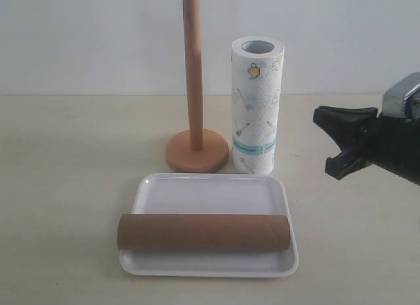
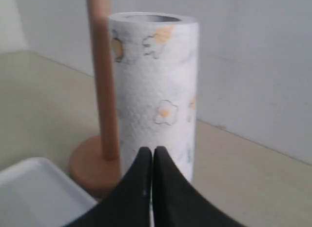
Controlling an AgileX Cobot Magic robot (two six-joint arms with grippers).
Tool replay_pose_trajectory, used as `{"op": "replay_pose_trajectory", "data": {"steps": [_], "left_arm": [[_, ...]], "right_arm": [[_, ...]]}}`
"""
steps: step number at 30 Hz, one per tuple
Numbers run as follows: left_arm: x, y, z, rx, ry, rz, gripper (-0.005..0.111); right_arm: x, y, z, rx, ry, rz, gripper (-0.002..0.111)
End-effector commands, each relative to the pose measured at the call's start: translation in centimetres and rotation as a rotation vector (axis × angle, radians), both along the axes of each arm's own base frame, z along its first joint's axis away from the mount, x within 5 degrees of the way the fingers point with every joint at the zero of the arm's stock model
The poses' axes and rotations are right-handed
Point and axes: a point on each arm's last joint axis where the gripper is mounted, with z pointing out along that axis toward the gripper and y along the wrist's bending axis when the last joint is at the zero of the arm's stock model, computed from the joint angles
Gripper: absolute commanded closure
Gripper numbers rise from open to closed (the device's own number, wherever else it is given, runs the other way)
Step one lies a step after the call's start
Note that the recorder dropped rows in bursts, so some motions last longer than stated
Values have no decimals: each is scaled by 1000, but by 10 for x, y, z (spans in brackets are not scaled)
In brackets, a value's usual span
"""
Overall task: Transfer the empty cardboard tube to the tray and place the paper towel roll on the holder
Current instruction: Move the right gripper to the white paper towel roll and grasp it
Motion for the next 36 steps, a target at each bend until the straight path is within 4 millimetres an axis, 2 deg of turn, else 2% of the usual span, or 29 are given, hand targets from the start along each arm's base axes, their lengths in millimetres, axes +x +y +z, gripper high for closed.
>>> {"op": "replay_pose_trajectory", "data": {"steps": [1, 3, 5, 6, 9, 10, 19, 25, 28, 31, 33, 36], "left_arm": [[0, 0, -1, 4, -2, 2, 102], [0, 0, -1, 4, -2, 2, 102], [0, 0, -1, 4, -2, 2, 102], [0, 0, -1, 4, -2, 2, 102], [0, 0, -1, 4, -2, 2, 102], [0, 0, -1, 4, -2, 2, 102], [0, 0, -1, 4, -2, 2, 102], [0, 0, -1, 4, -2, 2, 102], [0, 0, -1, 4, -2, 2, 102], [0, 0, -1, 4, -2, 2, 102], [0, 0, -1, 4, -2, 2, 102], [0, 0, -1, 4, -2, 2, 102]], "right_arm": [[14, 8, -9, 65, 45, 125, 106], [19, 9, -12, 77, 65, 134, 97], [24, 9, -14, 88, 78, 136, 77], [25, 9, -14, 96, 84, 136, 65], [31, 9, -14, 119, 93, 121, 16], [31, 8, -14, 125, 95, 114, 3], [31, 11, -12, 70, 28, 114, 3], [32, 37, -7, -13, -127, 64, 3], [41, 46, -6, -26, -103, 2, 3], [55, 53, -6, -22, -105, 18, 3], [69, 57, -13, 41, -50, 26, 3], [82, 62, -26, 120, -61, 57, 3]]}}
